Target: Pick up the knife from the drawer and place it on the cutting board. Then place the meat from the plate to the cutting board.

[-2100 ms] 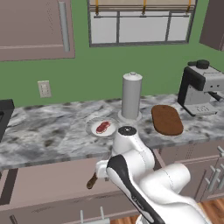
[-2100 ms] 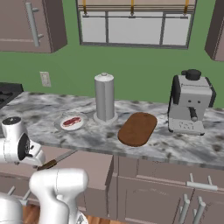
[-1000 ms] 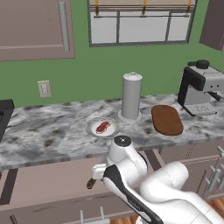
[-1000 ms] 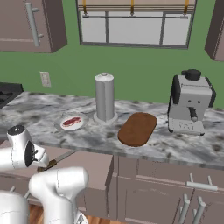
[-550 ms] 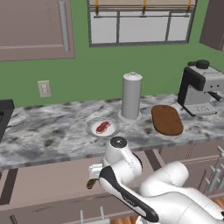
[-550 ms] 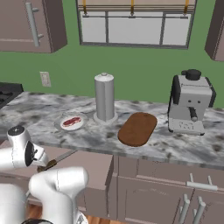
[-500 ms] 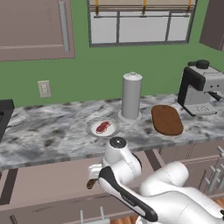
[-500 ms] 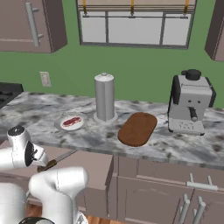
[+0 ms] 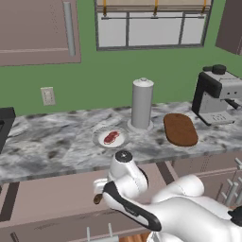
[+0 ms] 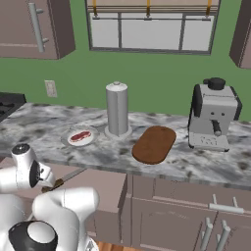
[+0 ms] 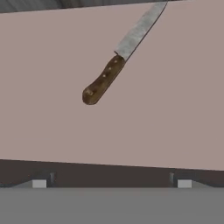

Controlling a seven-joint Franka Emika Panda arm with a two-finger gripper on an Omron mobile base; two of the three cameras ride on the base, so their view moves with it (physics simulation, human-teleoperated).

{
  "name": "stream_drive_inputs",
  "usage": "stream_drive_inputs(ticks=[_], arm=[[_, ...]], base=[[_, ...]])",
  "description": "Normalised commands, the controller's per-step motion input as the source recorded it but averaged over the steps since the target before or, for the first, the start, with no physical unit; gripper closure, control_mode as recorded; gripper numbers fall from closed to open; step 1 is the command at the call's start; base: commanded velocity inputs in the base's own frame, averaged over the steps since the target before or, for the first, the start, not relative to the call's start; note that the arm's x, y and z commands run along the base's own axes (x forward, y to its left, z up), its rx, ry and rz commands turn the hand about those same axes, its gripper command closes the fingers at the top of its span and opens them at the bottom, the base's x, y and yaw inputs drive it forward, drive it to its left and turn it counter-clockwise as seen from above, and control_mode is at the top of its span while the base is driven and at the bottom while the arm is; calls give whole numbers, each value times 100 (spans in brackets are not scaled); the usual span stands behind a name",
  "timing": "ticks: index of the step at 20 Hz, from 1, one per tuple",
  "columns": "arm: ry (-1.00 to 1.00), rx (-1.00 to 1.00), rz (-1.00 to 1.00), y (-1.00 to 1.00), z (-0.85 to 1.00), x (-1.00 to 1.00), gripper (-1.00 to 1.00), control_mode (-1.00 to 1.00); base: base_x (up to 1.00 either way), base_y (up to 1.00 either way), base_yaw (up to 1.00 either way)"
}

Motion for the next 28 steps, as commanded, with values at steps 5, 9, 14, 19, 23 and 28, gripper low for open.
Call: stream_drive_inputs(ticks=[5, 9, 14, 19, 23, 28], arm=[[0, 0, 0, 4, -25, 21, -100, -100], [0, 0, 0, 5, -17, 21, -100, -100], [0, 0, 0, 4, -18, 20, -100, -100], [0, 0, 0, 6, -19, 18, -100, -100], [0, 0, 0, 9, -19, 13, -100, -100], [0, 0, 0, 7, -15, 12, -100, -100]], base=[[0, 0, 0], [0, 0, 0], [0, 0, 0], [0, 0, 0], [0, 0, 0], [0, 0, 0]])
